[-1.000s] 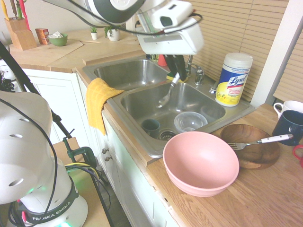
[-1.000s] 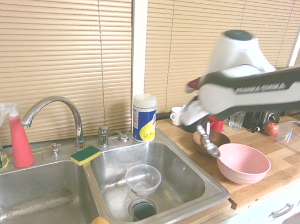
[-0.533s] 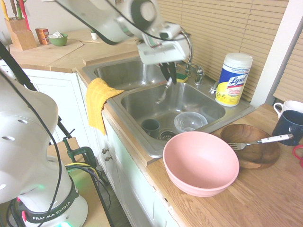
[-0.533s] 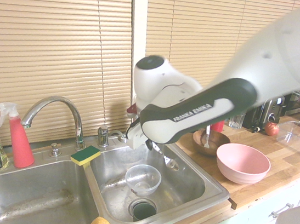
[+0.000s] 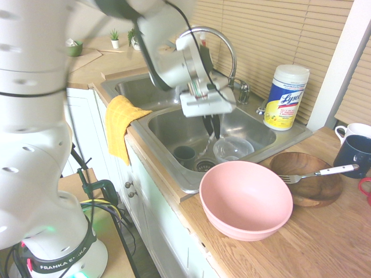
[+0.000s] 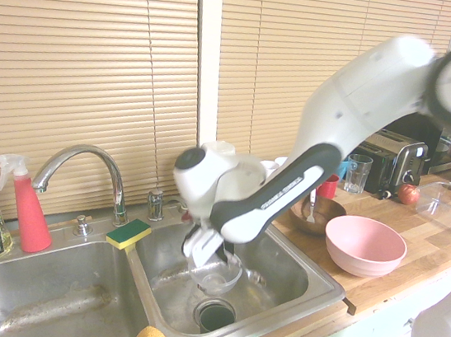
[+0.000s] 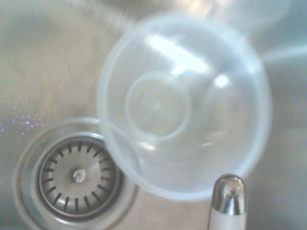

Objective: Put the spoon into the sink

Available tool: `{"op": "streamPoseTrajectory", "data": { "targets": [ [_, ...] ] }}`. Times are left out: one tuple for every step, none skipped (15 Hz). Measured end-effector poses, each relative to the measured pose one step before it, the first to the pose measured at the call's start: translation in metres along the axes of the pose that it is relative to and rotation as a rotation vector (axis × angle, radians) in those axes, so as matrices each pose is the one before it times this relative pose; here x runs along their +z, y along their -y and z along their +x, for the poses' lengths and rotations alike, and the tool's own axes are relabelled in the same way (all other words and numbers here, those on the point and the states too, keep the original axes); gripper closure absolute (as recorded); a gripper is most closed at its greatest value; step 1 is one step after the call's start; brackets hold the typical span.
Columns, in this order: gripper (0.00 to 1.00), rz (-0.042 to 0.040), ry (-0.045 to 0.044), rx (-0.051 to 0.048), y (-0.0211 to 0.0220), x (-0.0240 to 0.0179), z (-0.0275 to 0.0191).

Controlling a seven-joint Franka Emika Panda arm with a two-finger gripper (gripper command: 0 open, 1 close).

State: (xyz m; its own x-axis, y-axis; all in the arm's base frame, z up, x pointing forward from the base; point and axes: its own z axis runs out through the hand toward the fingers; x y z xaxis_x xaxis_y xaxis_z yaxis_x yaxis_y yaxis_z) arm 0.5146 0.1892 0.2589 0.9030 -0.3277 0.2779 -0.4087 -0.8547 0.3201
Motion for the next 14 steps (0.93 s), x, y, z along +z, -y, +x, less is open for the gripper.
{"op": "streamPoseTrajectory", "data": {
  "targets": [
    [1.0, -0.01404, 0.02557, 0.00262, 0.01427, 0.01989, 0.00657],
    [0.0, -0.01136, 0.01308, 0.00698, 0.01431, 0.01529, 0.00873],
    [0.0, -0.01107, 0.01724, 0.00798, 0.01339, 0.01213, 0.00589],
    [0.0, -0.0123, 0.01824, 0.0031, 0.01162, 0.00837, 0.00248],
    [0.0, -0.00791, 0.0073, 0.00006, 0.00855, 0.00249, -0.00035],
    [0.0, -0.00402, 0.00045, -0.00201, 0.0053, -0.0013, -0.00092],
    [0.0, 0.0014, 0.00003, -0.00113, 0.00343, -0.00252, 0.00027],
    [0.0, 0.00493, 0.00117, 0.00014, 0.00136, -0.00236, 0.00158],
    [0.0, 0.00531, 0.00076, -0.0002, -0.0009, -0.00184, 0.00254],
    [0.0, 0.00428, 0.0016, 0.00242, -0.0013, -0.00223, 0.0022],
    [0.0, 0.00478, -0.00106, 0.00112, -0.00114, -0.00289, 0.00205],
    [0.0, 0.00283, -0.00086, 0.00159, -0.00098, -0.0025, 0.00152],
    [0.0, 0.00065, -0.00176, 0.00069, 0.00008, -0.00159, -0.00006],
    [0.0, -0.0002, -0.00265, 0.00029, 0.0004, -0.00083, -0.00084]
  ]
}}
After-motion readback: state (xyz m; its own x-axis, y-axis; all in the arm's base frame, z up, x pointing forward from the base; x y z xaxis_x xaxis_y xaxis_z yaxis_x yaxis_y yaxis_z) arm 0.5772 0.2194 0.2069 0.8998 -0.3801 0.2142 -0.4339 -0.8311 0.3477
